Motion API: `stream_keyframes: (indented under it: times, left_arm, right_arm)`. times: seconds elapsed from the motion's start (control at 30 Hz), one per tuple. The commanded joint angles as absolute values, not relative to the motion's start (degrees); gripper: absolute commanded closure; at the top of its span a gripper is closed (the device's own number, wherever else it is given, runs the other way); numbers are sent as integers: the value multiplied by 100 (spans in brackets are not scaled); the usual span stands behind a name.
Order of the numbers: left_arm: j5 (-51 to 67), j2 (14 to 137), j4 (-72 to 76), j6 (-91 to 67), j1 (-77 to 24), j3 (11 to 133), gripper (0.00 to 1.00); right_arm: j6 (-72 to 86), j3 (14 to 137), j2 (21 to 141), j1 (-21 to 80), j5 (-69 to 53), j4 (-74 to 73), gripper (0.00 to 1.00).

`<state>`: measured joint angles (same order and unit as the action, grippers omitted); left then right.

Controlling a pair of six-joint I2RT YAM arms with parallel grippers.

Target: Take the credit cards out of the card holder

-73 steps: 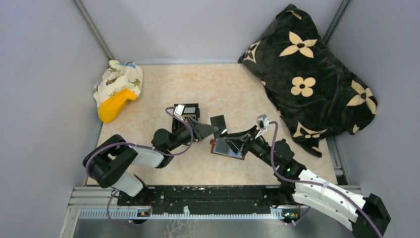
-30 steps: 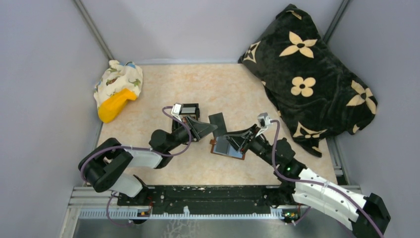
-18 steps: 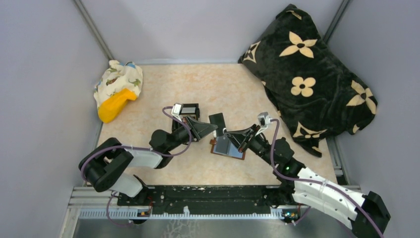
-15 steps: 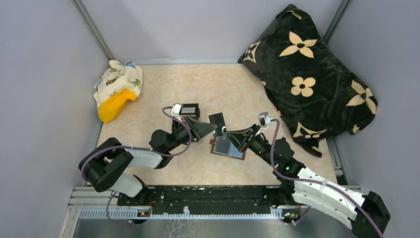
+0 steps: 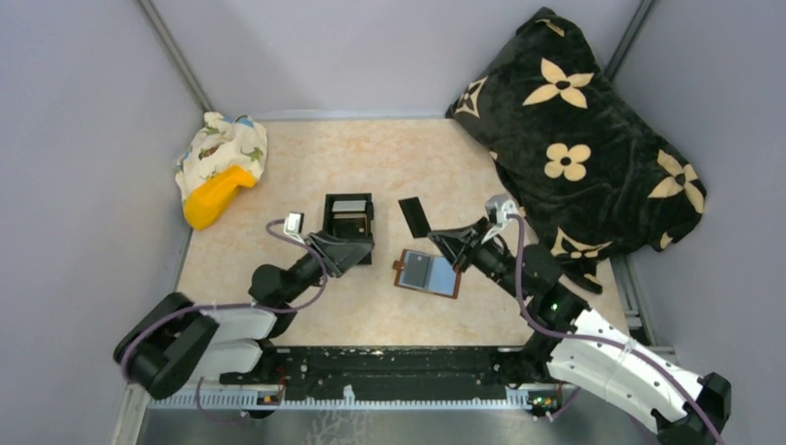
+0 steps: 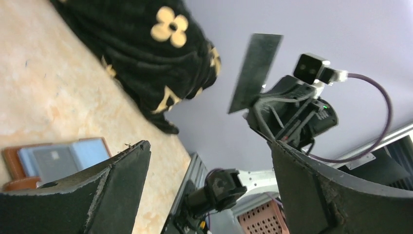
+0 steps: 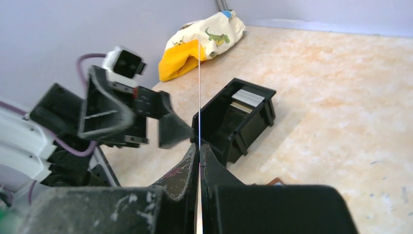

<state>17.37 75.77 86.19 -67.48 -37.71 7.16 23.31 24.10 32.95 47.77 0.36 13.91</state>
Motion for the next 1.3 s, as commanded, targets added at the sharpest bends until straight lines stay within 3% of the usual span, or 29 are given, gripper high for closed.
stream_keyframes:
  times: [0.0, 0.17, 0.37, 0.57, 0.77, 0.97, 1.27]
  left_arm:
    - [1619, 6027, 8206, -6238, -3505, 458, 1]
    - [1142, 3641, 4585, -5111, -3484, 915, 1]
    - [438, 2247, 2209, -4099, -3472, 1644, 1]
    - [176, 1808, 1364, -3831, -3472, 1840, 1]
    - [-199, 1463, 762, -3603, -3472, 1942, 1]
    - [-737, 1202, 241, -3596, -3472, 2026, 1]
    - [-722, 1139, 57, -3506, -3477, 2097, 1]
  right_arm:
    - [1190, 3350, 3912, 4381, -883, 842, 100]
    - [-242, 4736, 5492, 4001, -2458, -363, 100]
    - [-1718, 6608, 7356, 3904, -3721, -1819, 100]
    - [-2826, 8506, 8993, 3917, -4679, -3200, 100]
    - [-3445, 10049, 10599, 4127, -4398, -4467, 100]
    - [-3297, 10386, 11211, 4391, -3480, -4330, 100]
    - [-3223, 10825, 11757, 4563, -3161, -4252, 100]
